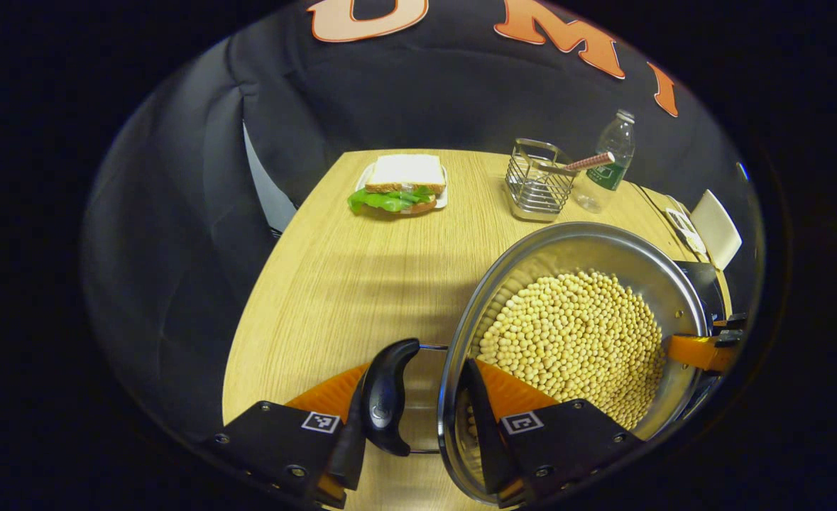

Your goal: First push the handle of the pot to place it horizontally, then grasp the pot with both hands and set it on the induction cooktop.

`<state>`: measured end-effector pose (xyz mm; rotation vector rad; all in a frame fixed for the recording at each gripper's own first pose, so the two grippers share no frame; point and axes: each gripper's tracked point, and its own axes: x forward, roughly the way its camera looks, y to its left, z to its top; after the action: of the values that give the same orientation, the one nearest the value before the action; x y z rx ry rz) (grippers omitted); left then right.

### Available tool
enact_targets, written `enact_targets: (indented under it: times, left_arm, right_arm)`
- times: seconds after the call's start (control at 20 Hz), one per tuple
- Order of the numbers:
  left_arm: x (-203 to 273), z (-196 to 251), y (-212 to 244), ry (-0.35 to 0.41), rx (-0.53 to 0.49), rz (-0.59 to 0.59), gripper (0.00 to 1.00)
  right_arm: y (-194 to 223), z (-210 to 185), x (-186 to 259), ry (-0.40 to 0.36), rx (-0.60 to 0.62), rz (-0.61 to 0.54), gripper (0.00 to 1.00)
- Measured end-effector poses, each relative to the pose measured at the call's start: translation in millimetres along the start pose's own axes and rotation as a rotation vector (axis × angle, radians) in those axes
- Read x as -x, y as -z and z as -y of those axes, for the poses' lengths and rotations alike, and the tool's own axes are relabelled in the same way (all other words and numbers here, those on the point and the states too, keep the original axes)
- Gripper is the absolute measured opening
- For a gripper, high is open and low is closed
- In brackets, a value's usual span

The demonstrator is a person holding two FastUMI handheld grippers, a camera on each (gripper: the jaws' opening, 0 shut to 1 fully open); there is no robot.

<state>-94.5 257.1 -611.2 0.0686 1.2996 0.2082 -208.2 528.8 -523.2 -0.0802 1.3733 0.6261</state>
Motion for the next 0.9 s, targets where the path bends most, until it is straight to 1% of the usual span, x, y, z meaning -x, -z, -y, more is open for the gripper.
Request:
enact_targets:
  times: [0.05,0.1,0.15,0.2,0.25,0.35,0.4,0.45,0.55,0.65,0.75,0.85,0.9]
  left_arm:
    - [1,0,0,-0.012,-0.001,0.008,0.66]
    - [2,0,-1,-0.023,0.002,0.021,0.67]
    - [4,0,-1,-0.032,0.011,0.030,0.64]
    - [6,1,0,-0.039,0.019,0.036,0.66]
    - [7,2,1,-0.045,0.021,0.044,0.67]
    - [11,1,-3,-0.062,0.006,0.062,0.66]
    - [14,2,-3,-0.072,0.000,0.070,0.64]
    - [14,4,-4,-0.082,-0.006,0.076,0.67]
    - [19,2,-5,-0.095,-0.009,0.086,0.66]
    - [20,1,-7,-0.097,-0.010,0.092,0.66]
    - [21,1,-11,-0.093,-0.044,0.104,0.66]
    - [19,1,-15,-0.077,-0.081,0.111,0.66]
    - [20,0,-16,-0.070,-0.093,0.114,0.63]
  right_arm:
    - [1,1,-2,-0.005,0.003,0.013,0.55]
    - [4,1,-4,-0.011,0.004,0.028,0.55]
    - [5,3,-6,-0.018,0.005,0.038,0.55]
    - [4,4,-7,-0.022,0.008,0.052,0.55]
    - [3,7,-8,-0.026,0.017,0.066,0.55]
    - [-1,9,-13,-0.047,0.023,0.081,0.55]
    - [1,11,-16,-0.063,0.024,0.074,0.55]
    - [-2,17,-18,-0.075,0.021,0.071,0.55]
    - [-11,25,-15,-0.082,0.024,0.089,0.55]
    - [-14,35,-8,-0.086,0.025,0.095,0.54]
    - [-15,49,-1,-0.086,0.027,0.083,0.54]
    - [-21,63,4,-0.079,-0.004,0.080,0.55]
    - [-20,70,10,-0.069,-0.016,0.087,0.54]
